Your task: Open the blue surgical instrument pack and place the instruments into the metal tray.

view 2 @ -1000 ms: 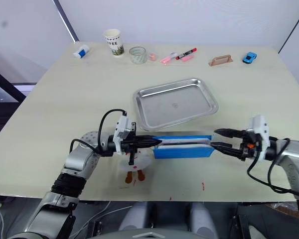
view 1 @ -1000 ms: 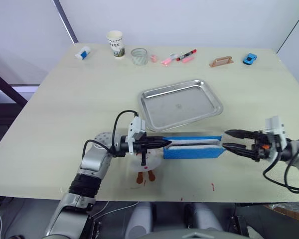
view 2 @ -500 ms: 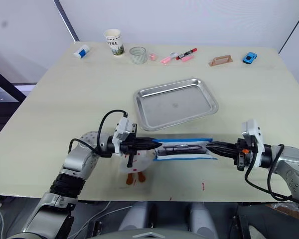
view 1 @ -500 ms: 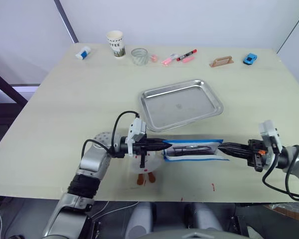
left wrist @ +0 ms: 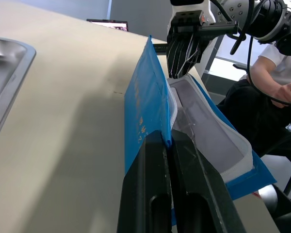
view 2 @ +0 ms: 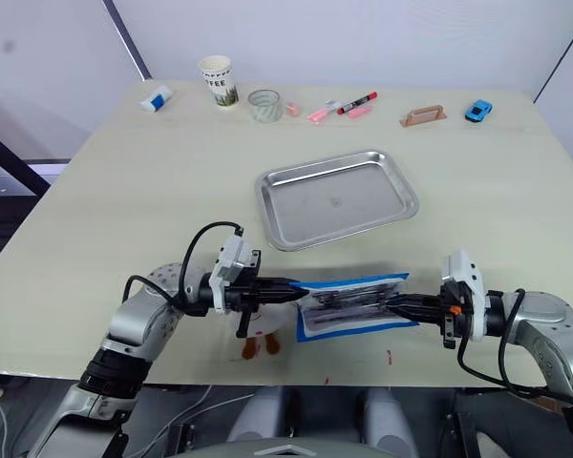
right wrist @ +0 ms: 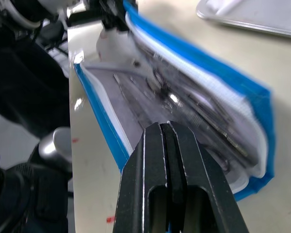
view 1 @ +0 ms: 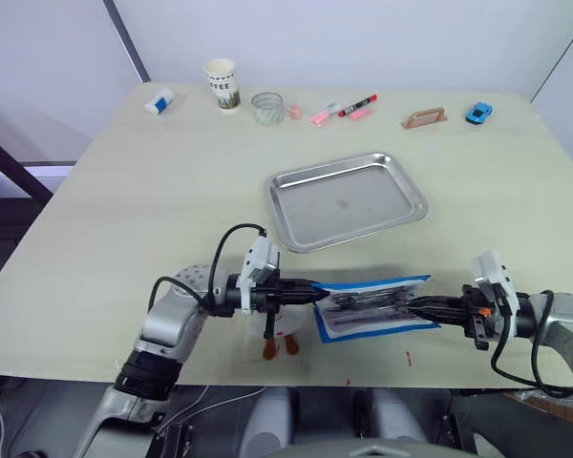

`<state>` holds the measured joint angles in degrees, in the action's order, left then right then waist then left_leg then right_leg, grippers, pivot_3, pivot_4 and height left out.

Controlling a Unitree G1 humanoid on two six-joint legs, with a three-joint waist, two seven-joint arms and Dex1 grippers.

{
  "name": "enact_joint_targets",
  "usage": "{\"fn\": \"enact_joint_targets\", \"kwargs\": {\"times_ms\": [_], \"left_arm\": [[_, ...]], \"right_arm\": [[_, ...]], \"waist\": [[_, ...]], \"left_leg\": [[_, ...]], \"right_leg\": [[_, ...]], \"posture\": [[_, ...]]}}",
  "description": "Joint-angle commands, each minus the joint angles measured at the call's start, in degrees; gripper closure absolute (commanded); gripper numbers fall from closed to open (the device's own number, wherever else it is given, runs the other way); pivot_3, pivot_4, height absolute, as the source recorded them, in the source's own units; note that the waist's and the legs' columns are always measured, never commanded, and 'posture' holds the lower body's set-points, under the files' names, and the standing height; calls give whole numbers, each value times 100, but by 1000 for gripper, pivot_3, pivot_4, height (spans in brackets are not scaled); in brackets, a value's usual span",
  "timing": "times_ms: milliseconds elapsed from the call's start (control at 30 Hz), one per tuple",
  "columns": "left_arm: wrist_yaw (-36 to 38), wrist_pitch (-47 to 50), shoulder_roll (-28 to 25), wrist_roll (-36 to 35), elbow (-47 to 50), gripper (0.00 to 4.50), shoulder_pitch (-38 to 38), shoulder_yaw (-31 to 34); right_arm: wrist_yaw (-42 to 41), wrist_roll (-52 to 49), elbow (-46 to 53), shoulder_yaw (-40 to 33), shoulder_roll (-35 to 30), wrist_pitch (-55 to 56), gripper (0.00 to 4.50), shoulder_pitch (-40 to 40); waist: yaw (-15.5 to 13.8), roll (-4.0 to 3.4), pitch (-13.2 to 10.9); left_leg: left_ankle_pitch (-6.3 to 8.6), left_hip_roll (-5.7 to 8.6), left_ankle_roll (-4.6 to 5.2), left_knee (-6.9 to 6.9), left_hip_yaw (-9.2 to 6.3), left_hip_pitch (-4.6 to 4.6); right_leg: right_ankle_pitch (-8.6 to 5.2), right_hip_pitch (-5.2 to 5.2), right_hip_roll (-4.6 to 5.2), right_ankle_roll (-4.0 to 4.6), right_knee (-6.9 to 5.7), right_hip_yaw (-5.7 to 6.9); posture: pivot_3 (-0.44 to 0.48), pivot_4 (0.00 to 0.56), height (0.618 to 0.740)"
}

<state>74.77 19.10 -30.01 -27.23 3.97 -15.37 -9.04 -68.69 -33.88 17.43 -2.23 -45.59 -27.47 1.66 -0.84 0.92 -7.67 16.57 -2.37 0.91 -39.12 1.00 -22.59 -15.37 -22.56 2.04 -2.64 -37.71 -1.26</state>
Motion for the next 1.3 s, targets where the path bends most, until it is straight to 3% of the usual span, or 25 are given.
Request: {"fn": "enact_joint_targets", "kwargs": {"times_ms": [33, 400, 600, 967, 1300], "left_arm": [[0, 58, -31, -133, 198, 4500, 7, 47], [-366, -320, 154, 238, -728, 4500, -489, 164], [-758, -794, 297, 860, -1335, 4500, -863, -23], [-1217, -1616, 231, 1928, -1373, 4500, -785, -465], [-1295, -1948, 204, 2238, -1502, 4500, -787, -644]], "right_arm": [[-109, 295, -14, 145, -90, 319, 4447, 99], [-79, 1027, -504, 667, 74, 981, 4447, 109], [-90, 1170, -630, 764, 128, 1121, 4447, 118], [-22, 1224, -614, 832, 173, 1186, 4447, 111], [-47, 1237, -604, 874, 180, 1209, 4447, 64]], "waist": [[2, 0, 0], [-2, 2, 0], [-2, 3, 1], [-2, 6, 5], [-4, 6, 6]], "left_leg": [[0, 0, 0, 0, 1, 0], [0, 1, 0, -2, 0, 0], [0, 1, 0, -2, 1, 1], [0, 1, 0, -2, 3, 5], [0, 1, 0, -2, 3, 9]], "right_leg": [[0, 0, 0, 0, 0, 0], [0, 2, -1, 0, 0, 2], [0, 2, -2, 0, 0, 2], [0, 8, -2, 0, 0, 2], [0, 12, -2, 0, 0, 4]], "posture": [[0, 150, 740], [0, 150, 740], [0, 150, 740], [0, 150, 740], [0, 150, 740]]}}
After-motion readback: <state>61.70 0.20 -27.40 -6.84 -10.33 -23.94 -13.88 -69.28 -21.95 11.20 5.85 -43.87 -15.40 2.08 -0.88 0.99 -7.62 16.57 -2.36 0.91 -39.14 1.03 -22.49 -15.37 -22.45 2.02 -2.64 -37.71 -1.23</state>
